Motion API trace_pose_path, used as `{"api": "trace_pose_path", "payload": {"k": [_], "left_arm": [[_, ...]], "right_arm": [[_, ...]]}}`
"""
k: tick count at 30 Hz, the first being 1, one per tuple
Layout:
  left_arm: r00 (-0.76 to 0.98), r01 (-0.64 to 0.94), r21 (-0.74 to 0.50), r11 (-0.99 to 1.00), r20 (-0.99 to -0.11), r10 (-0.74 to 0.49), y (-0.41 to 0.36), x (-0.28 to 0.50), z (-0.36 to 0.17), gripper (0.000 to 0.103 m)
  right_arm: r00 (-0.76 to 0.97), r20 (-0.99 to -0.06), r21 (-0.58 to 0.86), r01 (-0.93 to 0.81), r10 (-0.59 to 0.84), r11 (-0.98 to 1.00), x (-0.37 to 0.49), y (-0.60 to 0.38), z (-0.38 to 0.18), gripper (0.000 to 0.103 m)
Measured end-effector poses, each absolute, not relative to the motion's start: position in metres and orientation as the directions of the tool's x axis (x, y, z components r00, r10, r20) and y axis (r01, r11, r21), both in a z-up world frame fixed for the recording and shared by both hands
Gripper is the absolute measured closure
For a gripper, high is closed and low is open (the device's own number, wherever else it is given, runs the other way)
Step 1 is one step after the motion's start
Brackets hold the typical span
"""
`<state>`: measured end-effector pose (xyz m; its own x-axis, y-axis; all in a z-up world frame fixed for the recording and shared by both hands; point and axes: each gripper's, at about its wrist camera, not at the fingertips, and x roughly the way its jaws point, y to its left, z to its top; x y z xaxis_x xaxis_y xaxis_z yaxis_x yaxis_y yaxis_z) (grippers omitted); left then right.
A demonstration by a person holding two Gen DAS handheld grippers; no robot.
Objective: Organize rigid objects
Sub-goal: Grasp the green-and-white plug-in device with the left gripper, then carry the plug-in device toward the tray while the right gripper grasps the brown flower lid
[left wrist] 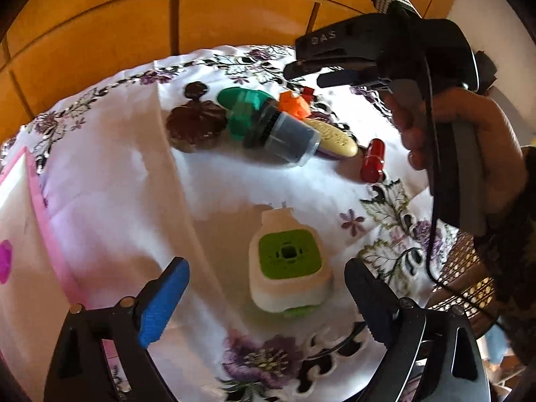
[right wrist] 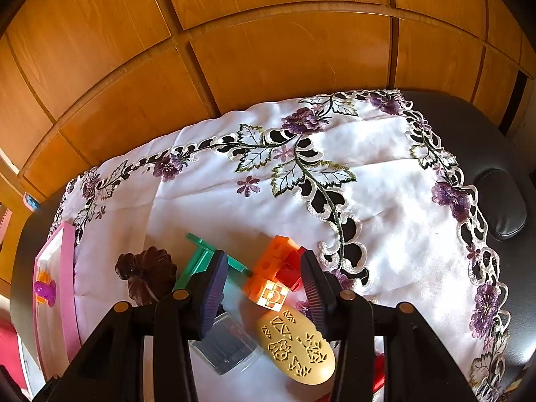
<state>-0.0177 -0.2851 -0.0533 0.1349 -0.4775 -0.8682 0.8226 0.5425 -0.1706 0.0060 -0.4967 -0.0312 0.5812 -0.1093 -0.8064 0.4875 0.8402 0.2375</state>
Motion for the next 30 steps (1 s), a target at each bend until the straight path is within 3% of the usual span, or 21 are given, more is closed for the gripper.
{"api": "trace_pose_path", "payload": {"k": [3,7,8,16,30], "left_arm": [[0.125,0.824,-0.158,0.545,-0.886,-0.446,-0.299,-0.019,-0.058,0.011],[0.073,0.815,-0.177,0.552,-0.913,-0.4,-0.31,-0.014,-0.077,0.048],[0.082,0.819,-0.167,0.549,-0.913,-0.399,-0.31,-0.015,-0.08,0.05],[0.211,0.819,-0.067,0.569,-0.888,-0.408,-0.276,-0.012,-0.078,0.051],[0.275,0.789,-0.083,0.609,-0.839,-0.47,-0.25,-0.003,-0.084,0.051]], "right_arm": [[0.584,-0.804,0.24,0.488,-0.11,0.839,0.005,-0.497,-0.03,0.058],[0.59,-0.799,0.236,0.487,-0.118,0.841,0.005,-0.497,-0.029,0.058],[0.59,-0.799,0.236,0.486,-0.117,0.841,0.005,-0.497,-0.029,0.058],[0.62,-0.78,0.269,0.456,-0.086,0.848,0.005,-0.495,-0.025,0.058],[0.633,-0.77,0.221,0.144,0.082,0.965,0.03,-0.422,-0.029,0.058]]}}
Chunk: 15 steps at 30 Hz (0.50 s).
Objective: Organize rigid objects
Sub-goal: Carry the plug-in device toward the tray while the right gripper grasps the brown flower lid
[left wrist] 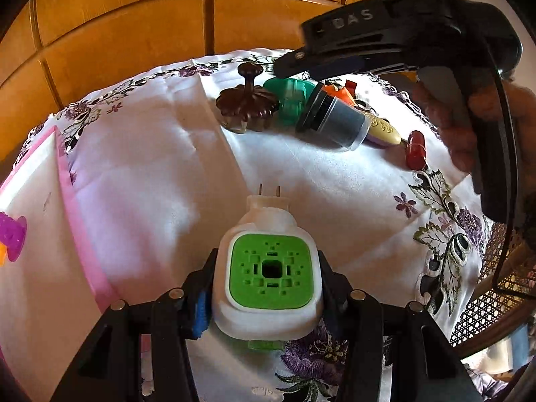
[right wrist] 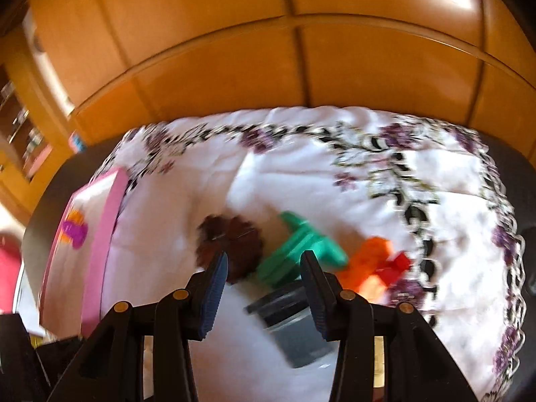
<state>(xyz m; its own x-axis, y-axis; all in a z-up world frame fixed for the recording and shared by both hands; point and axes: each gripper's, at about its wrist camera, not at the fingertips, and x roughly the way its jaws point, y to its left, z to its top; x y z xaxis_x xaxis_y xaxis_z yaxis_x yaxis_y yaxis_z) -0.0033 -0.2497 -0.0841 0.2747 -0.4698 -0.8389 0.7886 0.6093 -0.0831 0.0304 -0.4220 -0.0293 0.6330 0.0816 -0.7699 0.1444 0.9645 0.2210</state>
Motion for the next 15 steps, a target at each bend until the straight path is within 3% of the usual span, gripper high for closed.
{"api": "trace_pose_path", "payload": {"k": [11,14,15], "left_arm": [[0.263,0.778,-0.12,0.617,-0.829,-0.493,-0.247,-0.002,-0.084,0.051],[0.262,0.777,-0.124,0.617,-0.828,-0.496,-0.246,-0.002,-0.084,0.051],[0.262,0.778,-0.125,0.616,-0.827,-0.498,-0.246,-0.002,-0.084,0.051]], "right_arm": [[0.607,-0.794,0.117,0.126,0.017,0.985,0.08,-0.392,-0.05,0.057],[0.621,-0.783,0.029,0.104,-0.042,0.994,0.088,-0.381,-0.045,0.08],[0.624,-0.78,0.023,0.101,-0.045,0.995,0.087,-0.378,-0.042,0.08]]}}
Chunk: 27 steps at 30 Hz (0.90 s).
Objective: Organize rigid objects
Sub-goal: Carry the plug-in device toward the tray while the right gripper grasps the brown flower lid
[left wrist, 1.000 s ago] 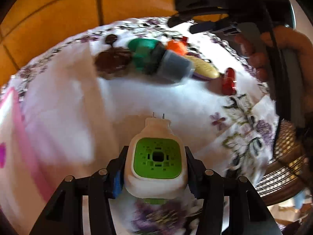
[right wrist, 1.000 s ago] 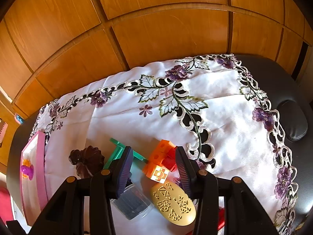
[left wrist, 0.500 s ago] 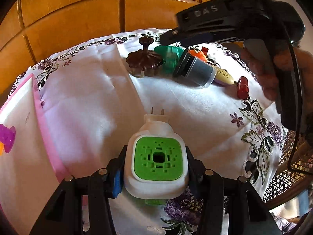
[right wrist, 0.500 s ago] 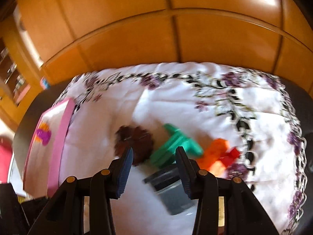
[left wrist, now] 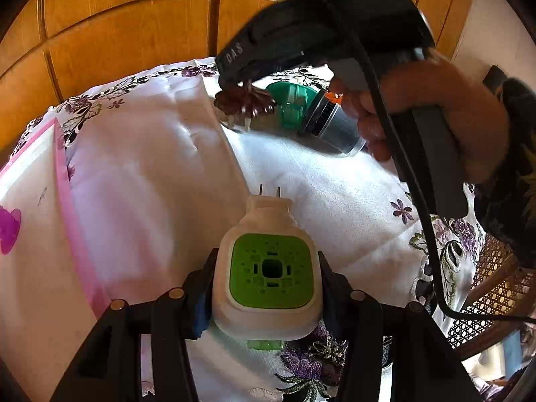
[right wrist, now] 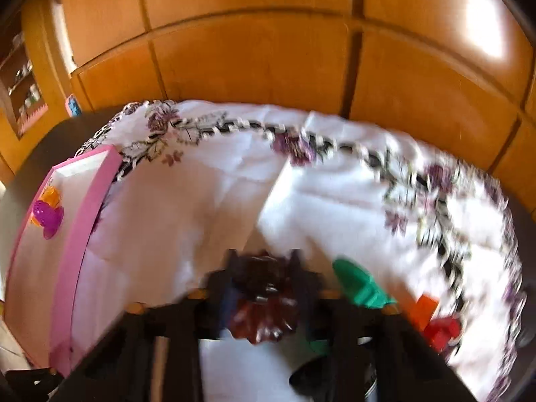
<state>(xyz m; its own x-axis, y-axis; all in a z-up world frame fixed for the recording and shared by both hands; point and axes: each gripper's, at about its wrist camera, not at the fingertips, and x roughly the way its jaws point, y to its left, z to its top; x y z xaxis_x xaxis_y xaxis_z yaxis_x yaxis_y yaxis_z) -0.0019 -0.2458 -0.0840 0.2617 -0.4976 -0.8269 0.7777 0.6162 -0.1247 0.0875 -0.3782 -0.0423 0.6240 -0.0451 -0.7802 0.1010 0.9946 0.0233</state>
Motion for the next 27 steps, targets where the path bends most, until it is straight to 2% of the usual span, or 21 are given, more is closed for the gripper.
{"api": "trace_pose_path", "payload": {"k": [5,10,19,27], "left_arm": [[0.266,0.778,-0.126,0.615,-0.822,-0.504,-0.245,-0.002,-0.084,0.051],[0.279,0.772,-0.117,0.625,-0.821,-0.498,-0.244,-0.005,-0.082,0.051],[0.292,0.774,-0.096,0.626,-0.823,-0.487,-0.233,-0.014,-0.071,0.051],[0.318,0.763,-0.114,0.636,-0.791,-0.523,-0.208,-0.024,-0.043,0.051]], "right_arm": [[0.629,-0.777,0.007,0.013,-0.003,1.0,0.072,-0.36,-0.031,0.08],[0.582,-0.811,0.037,-0.064,0.067,0.997,0.049,-0.348,-0.049,0.08],[0.61,-0.781,0.141,-0.033,0.131,0.989,0.045,-0.364,-0.05,0.08],[0.607,-0.789,0.088,-0.046,0.098,0.995,0.043,-0.357,-0.05,0.08]]}}
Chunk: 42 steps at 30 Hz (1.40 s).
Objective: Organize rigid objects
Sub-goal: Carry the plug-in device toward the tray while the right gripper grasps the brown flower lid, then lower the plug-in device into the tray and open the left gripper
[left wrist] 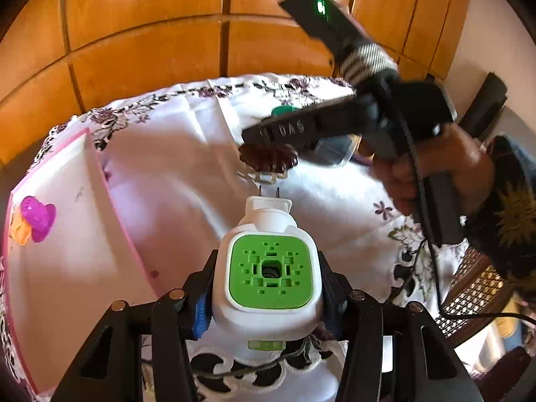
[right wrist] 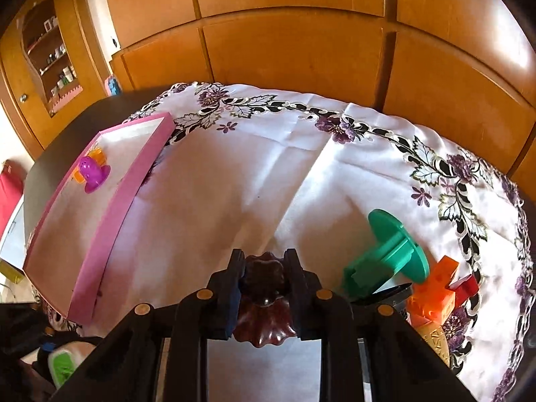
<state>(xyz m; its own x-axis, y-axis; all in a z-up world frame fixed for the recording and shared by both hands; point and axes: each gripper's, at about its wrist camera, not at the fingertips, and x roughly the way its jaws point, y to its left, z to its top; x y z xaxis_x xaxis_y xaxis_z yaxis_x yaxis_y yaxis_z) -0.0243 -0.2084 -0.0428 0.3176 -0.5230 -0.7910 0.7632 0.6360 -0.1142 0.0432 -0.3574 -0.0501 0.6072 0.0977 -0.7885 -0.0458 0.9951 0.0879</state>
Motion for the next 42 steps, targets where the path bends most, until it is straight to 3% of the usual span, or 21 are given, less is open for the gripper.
{"api": "trace_pose_path", "payload": {"k": [9,13,25,37,42], "left_arm": [[0.334,0.657,-0.279,0.7,-0.725,-0.603,-0.157,-0.001,0.0,0.051],[0.398,0.56,-0.317,0.765,-0.707,-0.585,-0.124,0.028,0.015,0.051],[0.497,0.325,-0.292,0.9,-0.756,-0.425,-0.101,0.131,-0.001,0.051],[0.423,0.266,-0.241,0.934,-0.841,-0.337,-0.127,0.192,-0.062,0.051],[0.43,0.273,-0.25,0.929,-0.832,-0.35,-0.122,0.18,-0.057,0.041]], "right_arm": [[0.604,-0.795,0.038,-0.05,0.06,0.998,0.041,-0.351,-0.049,0.08],[0.603,-0.796,0.025,-0.053,0.052,0.998,0.041,-0.349,-0.049,0.08],[0.601,-0.798,0.01,-0.059,0.044,0.998,0.042,-0.348,-0.049,0.08],[0.603,-0.797,-0.005,-0.072,0.04,0.997,0.043,-0.346,-0.05,0.08],[0.603,-0.797,-0.008,-0.076,0.04,0.997,0.044,-0.345,-0.051,0.08]]}}
